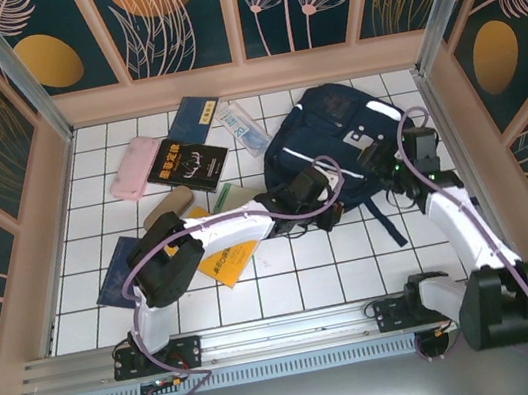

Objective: Pack books, pencil case, and school supplies into a backpack

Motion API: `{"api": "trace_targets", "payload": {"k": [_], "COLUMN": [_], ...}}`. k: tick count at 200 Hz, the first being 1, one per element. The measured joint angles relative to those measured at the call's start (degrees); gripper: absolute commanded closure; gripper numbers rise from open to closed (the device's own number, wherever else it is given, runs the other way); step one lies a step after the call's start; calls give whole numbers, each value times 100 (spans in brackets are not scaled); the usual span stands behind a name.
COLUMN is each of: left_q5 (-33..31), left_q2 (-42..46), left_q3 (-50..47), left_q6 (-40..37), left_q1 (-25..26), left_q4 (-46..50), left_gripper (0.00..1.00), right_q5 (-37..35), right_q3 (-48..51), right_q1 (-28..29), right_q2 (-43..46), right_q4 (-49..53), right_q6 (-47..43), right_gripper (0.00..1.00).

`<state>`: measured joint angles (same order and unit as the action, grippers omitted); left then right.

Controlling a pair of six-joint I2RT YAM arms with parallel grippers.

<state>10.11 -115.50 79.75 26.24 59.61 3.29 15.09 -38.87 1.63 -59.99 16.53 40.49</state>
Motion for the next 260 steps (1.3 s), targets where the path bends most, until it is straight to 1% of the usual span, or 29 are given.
{"api": "trace_targets", "payload": {"k": [31, 58, 83, 101, 146, 151, 163, 174, 184, 196, 225, 244, 260], "left_q5": [-2, -2, -2, -7, -24, -24, -24, -26, -31, -50, -243, -348, -313], "left_q2": [-28, -28, -28, -28, -28, -28, -28, -28, -28, -35, -57, -50, 35], "left_q3": [20, 20, 20, 20, 20, 20, 20, 20, 20, 37, 103, 109, -9], "left_q6": [22, 44, 46, 46, 46, 46, 46, 46, 46, 46, 42, 37, 35], "left_q1": [50, 50, 57, 61, 61, 63, 68, 74, 79, 79, 79, 76, 20], "left_q4": [4, 26, 90, 122, 195, 195, 192, 205, 225, 297, 378, 354, 240], "left_gripper": [100, 100, 100, 100, 100, 100, 100, 100, 100, 100, 100, 100, 100], "right_q5": [149, 136, 129, 122, 76, 66, 92, 133, 177, 203, 271, 382, 535], "right_q3": [765, 1091, 1276, 1285, 1167, 1156, 1154, 1152, 1147, 1126, 1045, 988, 986], "right_q1": [586, 1019, 1056, 1064, 942, 905, 813, 774, 739, 710, 525, 282, 50], "right_q2": [330, 402, 389, 216, -330, -367, -459, -553, -640, -713, -737, -723, -680], "right_q4": [0, -44, -315, -503, -787, -824, -903, -962, -1005, -1014, -925, -826, -748], "right_q6": [708, 1283, 1650, 1746, 1751, 1751, 1740, 1718, 1683, 1718, 1600, 1440, 1270], "right_gripper": [35, 36, 40, 45, 46, 48, 58, 71, 85, 100, 100, 100, 100]}}
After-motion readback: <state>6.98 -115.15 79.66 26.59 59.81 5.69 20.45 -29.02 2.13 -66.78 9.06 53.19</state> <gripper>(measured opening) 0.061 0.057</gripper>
